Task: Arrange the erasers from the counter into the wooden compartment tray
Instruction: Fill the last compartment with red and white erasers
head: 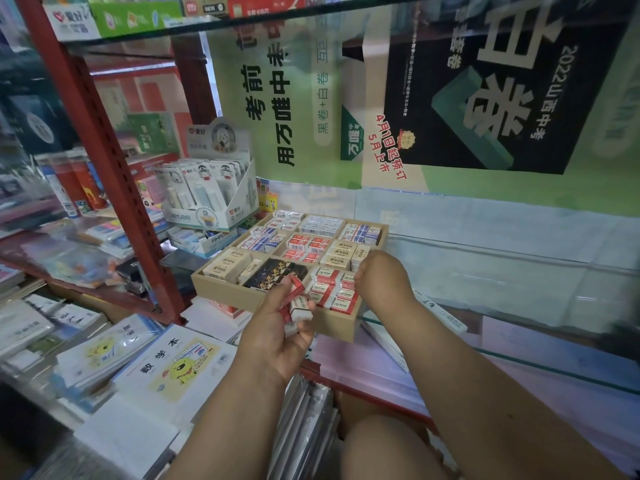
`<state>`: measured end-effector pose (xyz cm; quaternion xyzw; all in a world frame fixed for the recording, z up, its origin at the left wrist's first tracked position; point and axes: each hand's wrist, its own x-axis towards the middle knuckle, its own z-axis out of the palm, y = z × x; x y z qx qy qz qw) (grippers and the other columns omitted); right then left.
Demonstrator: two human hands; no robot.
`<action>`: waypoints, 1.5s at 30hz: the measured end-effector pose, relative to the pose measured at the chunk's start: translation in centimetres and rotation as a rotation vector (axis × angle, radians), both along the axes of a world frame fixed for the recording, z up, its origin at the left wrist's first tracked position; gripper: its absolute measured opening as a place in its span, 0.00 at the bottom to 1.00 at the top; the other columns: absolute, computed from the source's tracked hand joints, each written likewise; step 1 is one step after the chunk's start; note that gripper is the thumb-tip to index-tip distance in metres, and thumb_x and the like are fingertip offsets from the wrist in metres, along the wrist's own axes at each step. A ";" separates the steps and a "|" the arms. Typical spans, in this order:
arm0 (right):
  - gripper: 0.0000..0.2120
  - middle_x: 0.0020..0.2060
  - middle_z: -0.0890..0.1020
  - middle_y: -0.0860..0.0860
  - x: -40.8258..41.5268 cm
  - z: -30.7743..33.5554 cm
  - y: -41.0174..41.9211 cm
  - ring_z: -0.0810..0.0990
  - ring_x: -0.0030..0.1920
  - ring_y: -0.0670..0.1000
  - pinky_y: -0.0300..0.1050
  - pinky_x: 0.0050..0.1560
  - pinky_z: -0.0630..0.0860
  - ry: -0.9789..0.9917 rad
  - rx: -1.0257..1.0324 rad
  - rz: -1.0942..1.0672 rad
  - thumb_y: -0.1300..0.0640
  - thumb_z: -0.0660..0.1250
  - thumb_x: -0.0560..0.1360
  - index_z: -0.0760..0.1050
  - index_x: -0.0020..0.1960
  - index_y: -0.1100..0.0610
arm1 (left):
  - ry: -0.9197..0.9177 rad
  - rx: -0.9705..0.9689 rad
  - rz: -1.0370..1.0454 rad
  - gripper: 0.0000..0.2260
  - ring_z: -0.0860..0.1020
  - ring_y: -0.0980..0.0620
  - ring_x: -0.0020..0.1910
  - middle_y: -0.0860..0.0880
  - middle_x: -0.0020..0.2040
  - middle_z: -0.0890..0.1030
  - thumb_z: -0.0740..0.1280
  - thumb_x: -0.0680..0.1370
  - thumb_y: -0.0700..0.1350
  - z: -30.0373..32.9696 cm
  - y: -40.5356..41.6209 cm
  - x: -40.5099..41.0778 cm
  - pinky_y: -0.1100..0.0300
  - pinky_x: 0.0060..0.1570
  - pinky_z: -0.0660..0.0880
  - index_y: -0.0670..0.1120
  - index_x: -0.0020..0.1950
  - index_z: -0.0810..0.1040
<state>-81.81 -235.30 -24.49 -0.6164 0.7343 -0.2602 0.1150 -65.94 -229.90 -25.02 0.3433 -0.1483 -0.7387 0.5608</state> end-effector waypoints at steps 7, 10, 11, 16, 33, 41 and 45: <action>0.05 0.46 0.82 0.56 0.1 0.6 0.0 0.80 0.44 0.55 0.41 0.38 0.72 0.100 0.058 0.025 0.64 0.64 0.73 0.78 0.44 0.60 | -0.074 0.019 -0.079 0.11 0.75 0.54 0.25 0.47 0.32 0.80 0.69 0.75 0.52 0.3 0.6 0.0 0.70 0.13 0.61 0.45 0.51 0.77; 0.04 0.43 0.82 0.51 -0.2 1.1 0.7 0.81 0.45 0.52 0.45 0.45 0.78 -0.042 -0.017 0.067 0.60 0.68 0.73 0.80 0.44 0.59 | -0.151 0.015 -0.118 0.14 0.74 0.54 0.24 0.47 0.31 0.78 0.68 0.75 0.55 0.5 0.8 0.2 0.71 0.14 0.59 0.44 0.46 0.77; 0.04 0.43 0.81 0.48 0.1 1.3 1.3 0.80 0.45 0.50 0.44 0.47 0.78 -0.191 -0.064 0.113 0.59 0.70 0.73 0.82 0.46 0.57 | -0.175 0.009 -0.136 0.14 0.74 0.54 0.24 0.47 0.30 0.77 0.67 0.76 0.56 0.6 0.8 0.3 0.71 0.14 0.58 0.44 0.45 0.77; 0.14 0.47 0.82 0.49 2.1 2.4 4.0 0.78 0.46 0.42 0.39 0.52 0.75 -0.748 -0.019 0.580 0.67 0.70 0.72 0.79 0.52 0.50 | -0.261 -0.013 -0.237 0.16 0.73 0.53 0.27 0.46 0.35 0.77 0.68 0.75 0.57 0.6 0.7 0.4 0.71 0.14 0.57 0.44 0.49 0.79; 0.10 0.38 0.83 0.49 0.3 1.5 3.6 0.82 0.40 0.49 0.44 0.43 0.80 -0.703 -0.217 0.205 0.65 0.75 0.67 0.79 0.38 0.51 | -0.103 0.037 -0.092 0.09 0.74 0.49 0.28 0.45 0.34 0.75 0.63 0.78 0.47 0.6 0.2 1.3 0.69 0.16 0.65 0.44 0.42 0.76; 0.06 0.43 0.83 0.51 1.0 0.1 1.1 0.77 0.41 0.46 0.39 0.44 0.74 -0.204 -0.191 0.213 0.61 0.73 0.70 0.83 0.46 0.58 | 0.018 0.051 0.064 0.11 0.75 0.45 0.36 0.42 0.37 0.76 0.54 0.75 0.34 0.6 0.0 1.7 0.64 0.24 0.75 0.42 0.51 0.74; 0.05 0.45 0.84 0.52 1.6 -0.5 0.5 0.77 0.43 0.47 0.37 0.43 0.70 -0.129 -0.152 0.271 0.61 0.72 0.71 0.84 0.47 0.59 | -0.001 0.044 0.090 0.10 0.77 0.45 0.39 0.41 0.41 0.77 0.57 0.78 0.34 0.6 0.0 2.0 0.64 0.24 0.75 0.43 0.54 0.75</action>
